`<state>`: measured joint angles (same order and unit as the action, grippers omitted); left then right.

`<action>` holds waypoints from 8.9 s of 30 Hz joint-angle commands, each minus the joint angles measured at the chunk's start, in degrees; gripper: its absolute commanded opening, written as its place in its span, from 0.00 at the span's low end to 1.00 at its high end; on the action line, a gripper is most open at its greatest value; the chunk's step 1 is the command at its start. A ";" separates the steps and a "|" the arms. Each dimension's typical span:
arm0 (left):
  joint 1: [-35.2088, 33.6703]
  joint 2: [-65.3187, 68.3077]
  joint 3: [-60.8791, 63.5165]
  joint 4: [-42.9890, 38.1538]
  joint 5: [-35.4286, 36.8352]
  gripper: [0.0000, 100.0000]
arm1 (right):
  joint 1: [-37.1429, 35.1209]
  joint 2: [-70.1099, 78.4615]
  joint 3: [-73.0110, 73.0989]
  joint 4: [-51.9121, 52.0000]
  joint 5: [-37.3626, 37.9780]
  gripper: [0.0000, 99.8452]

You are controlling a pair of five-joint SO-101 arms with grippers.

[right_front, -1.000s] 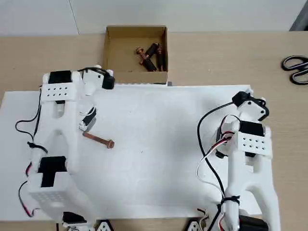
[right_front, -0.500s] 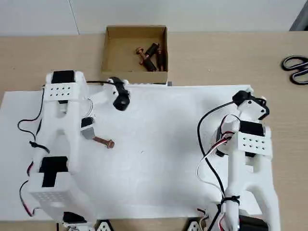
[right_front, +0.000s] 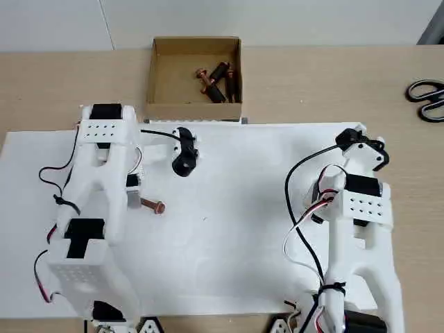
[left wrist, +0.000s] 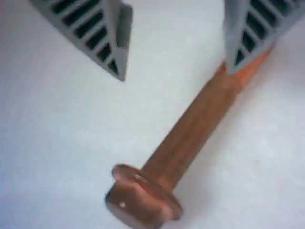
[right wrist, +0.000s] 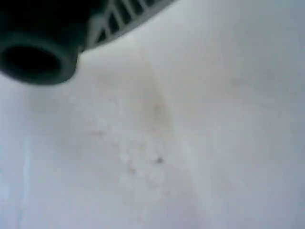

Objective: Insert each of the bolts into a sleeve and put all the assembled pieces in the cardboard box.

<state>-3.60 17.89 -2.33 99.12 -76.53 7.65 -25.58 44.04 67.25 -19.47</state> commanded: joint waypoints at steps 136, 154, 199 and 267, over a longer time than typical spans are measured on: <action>19.87 -121.76 77.14 -52.75 106.55 0.01 | -48.92 -77.49 51.16 -34.95 23.21 0.00; 29.01 -121.76 77.76 -51.25 108.13 0.01 | -53.23 -77.49 50.64 -36.88 23.21 0.00; 38.77 -121.76 84.09 -41.32 102.51 0.01 | -53.14 -77.49 40.88 -32.13 23.38 0.00; 6.59 -121.76 96.66 -45.19 78.33 0.01 | -21.67 -77.67 46.51 -35.74 20.92 0.00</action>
<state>2.90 -103.34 92.00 58.59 3.38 -18.11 -102.42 92.31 34.99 5.14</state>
